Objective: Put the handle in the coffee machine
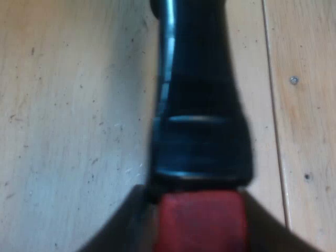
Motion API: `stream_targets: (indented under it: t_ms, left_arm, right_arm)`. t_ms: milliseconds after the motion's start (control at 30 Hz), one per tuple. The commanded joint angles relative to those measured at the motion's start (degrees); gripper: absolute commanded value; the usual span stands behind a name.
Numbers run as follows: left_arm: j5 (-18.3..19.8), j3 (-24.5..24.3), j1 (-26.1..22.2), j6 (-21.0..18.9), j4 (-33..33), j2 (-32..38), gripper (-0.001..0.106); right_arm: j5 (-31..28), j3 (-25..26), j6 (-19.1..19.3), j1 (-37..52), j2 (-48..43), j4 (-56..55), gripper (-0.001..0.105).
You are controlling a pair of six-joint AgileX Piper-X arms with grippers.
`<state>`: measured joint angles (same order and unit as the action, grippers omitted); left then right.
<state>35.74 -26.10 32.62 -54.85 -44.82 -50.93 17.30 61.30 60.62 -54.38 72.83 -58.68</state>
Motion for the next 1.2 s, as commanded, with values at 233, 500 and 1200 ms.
stream_targets:
  t_ms: [233, 500, 1200]
  left_arm:
    - [1.0, 0.0, 0.0, 0.1, 1.3, 0.2, 0.0]
    - [5.9, 0.0, -1.6, 0.2, 1.5, 0.2, 0.0]
    - [8.8, 0.0, -10.3, -1.9, 1.5, 0.2, 0.0]
  right_arm:
    - [1.8, 1.0, 0.8, 0.2, -0.8, 0.9, 0.0]
    - [1.5, 1.0, -0.6, 0.2, -0.8, 0.5, 0.011]
    - [-12.7, 2.7, 0.1, -0.6, -3.4, 0.7, 0.087]
